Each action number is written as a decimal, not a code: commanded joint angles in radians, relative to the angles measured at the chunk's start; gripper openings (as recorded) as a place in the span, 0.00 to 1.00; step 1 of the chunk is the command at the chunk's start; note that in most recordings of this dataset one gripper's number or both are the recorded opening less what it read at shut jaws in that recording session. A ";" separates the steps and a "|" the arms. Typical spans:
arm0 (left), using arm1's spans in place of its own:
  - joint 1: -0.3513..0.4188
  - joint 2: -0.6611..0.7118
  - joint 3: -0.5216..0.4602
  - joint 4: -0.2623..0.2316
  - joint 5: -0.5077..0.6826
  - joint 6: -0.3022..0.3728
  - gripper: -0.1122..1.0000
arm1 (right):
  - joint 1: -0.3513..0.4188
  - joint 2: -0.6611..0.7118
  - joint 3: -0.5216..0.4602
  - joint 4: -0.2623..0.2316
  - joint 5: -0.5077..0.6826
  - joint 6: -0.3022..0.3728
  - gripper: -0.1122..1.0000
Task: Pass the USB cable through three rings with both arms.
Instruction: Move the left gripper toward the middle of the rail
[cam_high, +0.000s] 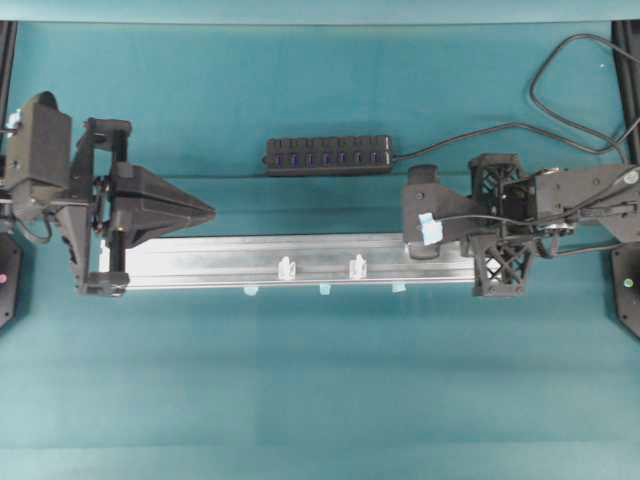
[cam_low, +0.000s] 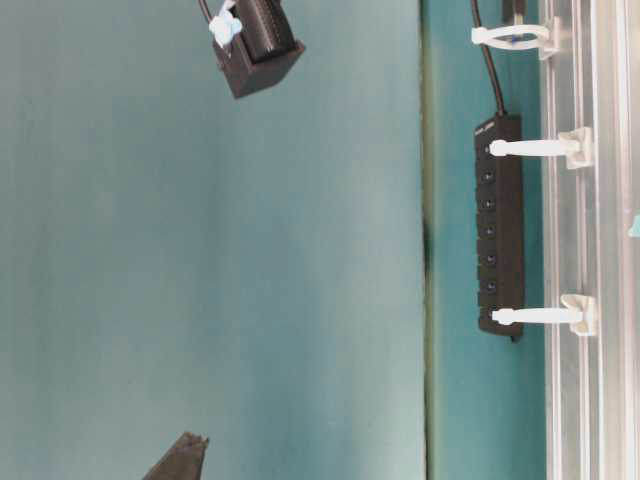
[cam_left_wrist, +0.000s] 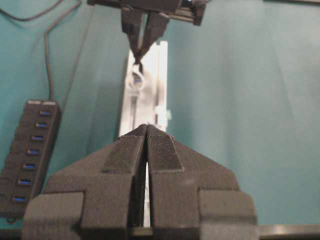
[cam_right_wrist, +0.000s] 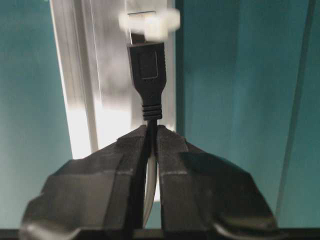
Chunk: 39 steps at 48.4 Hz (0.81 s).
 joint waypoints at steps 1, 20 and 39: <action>0.003 0.006 -0.029 0.002 -0.011 0.000 0.12 | 0.000 0.003 -0.018 0.000 -0.034 -0.002 0.03; 0.017 0.067 -0.058 0.003 -0.011 -0.002 0.12 | -0.002 0.014 -0.025 0.003 -0.114 0.018 0.03; 0.049 0.255 -0.179 0.003 -0.011 -0.002 0.13 | -0.002 0.003 -0.011 0.005 -0.144 0.101 0.03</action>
